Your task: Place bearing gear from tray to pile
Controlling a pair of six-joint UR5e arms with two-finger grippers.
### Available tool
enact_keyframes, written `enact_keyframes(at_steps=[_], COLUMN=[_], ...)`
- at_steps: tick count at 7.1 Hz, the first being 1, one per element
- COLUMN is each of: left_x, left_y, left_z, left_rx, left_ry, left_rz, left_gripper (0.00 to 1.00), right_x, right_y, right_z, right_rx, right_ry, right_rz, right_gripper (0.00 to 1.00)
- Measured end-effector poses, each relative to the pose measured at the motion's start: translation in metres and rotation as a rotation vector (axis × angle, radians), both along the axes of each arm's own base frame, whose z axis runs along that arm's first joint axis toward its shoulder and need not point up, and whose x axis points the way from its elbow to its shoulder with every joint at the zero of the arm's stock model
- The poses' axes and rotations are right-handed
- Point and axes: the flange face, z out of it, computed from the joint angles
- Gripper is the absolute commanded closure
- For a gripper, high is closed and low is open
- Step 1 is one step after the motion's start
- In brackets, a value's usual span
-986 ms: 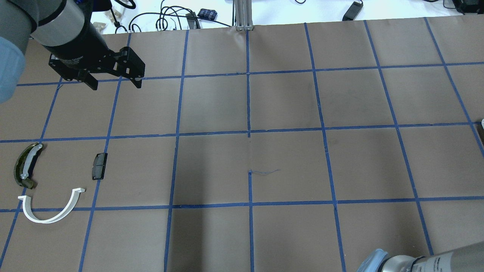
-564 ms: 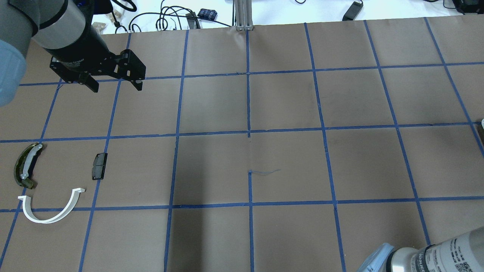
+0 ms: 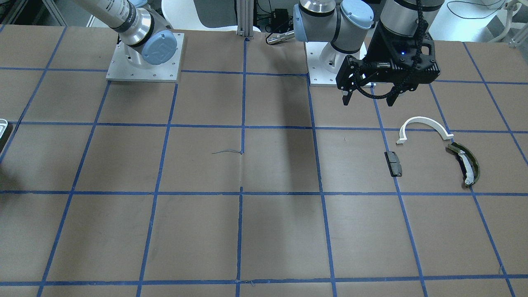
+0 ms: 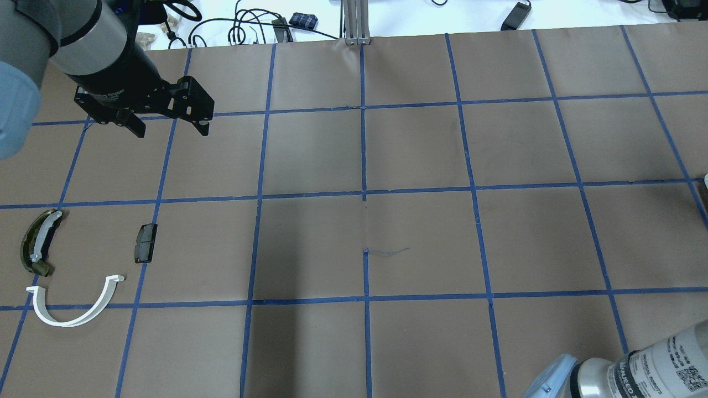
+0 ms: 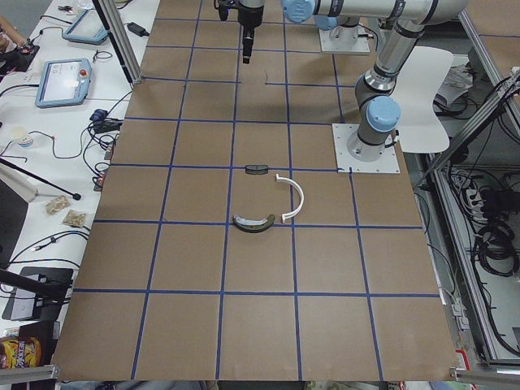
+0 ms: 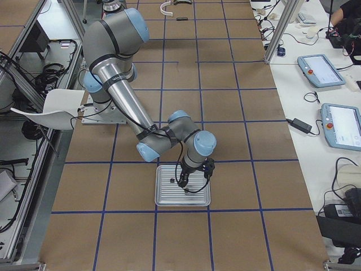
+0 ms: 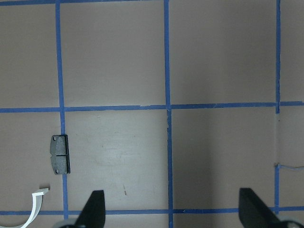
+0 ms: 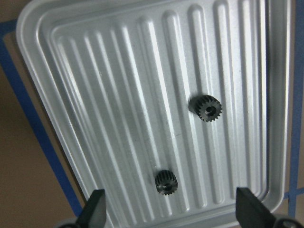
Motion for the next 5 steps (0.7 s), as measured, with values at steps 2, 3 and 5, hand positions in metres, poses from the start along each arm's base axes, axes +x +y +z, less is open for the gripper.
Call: enact_keyframes(at_steps=[2, 3, 5], left_x=[-0.002, -0.003, -0.003], left_y=[0.001, 0.001, 0.002], left_z=[0.004, 0.006, 0.005], left_rx=[-0.008, -0.012, -0.009], left_ry=[-0.003, -0.001, 0.003], left_rz=[-0.046, -0.065, -0.059], left_gripper=[0.0, 0.0, 0.0], right_x=[0.002, 0.004, 0.004], right_y=[0.005, 0.008, 0.013], right_z=[-0.019, -0.026, -0.034], right_rx=[0.027, 0.037, 0.064], right_ry=[-0.024, -0.031, -0.028], right_rz=[-0.009, -0.013, -0.015], right_gripper=[0.08, 0.12, 0.13])
